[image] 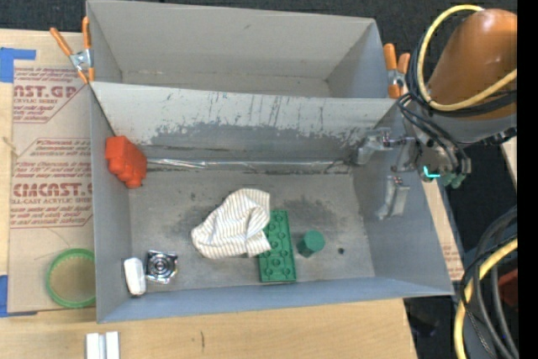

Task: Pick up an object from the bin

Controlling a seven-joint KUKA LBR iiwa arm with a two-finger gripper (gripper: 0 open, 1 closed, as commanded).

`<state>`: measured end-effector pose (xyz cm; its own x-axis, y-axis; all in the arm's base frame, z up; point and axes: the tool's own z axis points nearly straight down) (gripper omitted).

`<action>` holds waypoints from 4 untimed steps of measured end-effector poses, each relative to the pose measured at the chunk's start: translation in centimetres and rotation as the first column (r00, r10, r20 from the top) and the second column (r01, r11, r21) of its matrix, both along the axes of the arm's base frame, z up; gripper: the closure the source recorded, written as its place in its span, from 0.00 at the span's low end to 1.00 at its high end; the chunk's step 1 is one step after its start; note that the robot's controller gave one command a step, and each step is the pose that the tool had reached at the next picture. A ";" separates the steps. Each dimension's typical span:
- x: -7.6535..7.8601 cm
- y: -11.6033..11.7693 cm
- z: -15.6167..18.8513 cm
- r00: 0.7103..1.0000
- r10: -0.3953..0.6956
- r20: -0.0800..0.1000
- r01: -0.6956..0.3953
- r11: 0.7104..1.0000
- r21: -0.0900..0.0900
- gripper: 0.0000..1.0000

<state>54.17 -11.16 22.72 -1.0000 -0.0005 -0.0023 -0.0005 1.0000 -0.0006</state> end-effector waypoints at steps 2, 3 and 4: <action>-2.2 2.3 -1.9 0.997 0.082 0.008 -0.082 0.997 -0.004 0.00; -4.0 5.7 -4.5 0.966 0.257 -0.001 -0.257 0.966 0.000 0.00; -5.1 7.2 -4.8 0.953 0.304 0.004 -0.304 0.953 -0.003 0.00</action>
Offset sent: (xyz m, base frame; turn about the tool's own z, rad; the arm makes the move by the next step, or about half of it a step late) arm -0.0576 0.0645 -0.0523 -0.2109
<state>49.09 -3.96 17.94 -0.9525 -0.3044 -0.0062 -0.3044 0.9525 -0.0036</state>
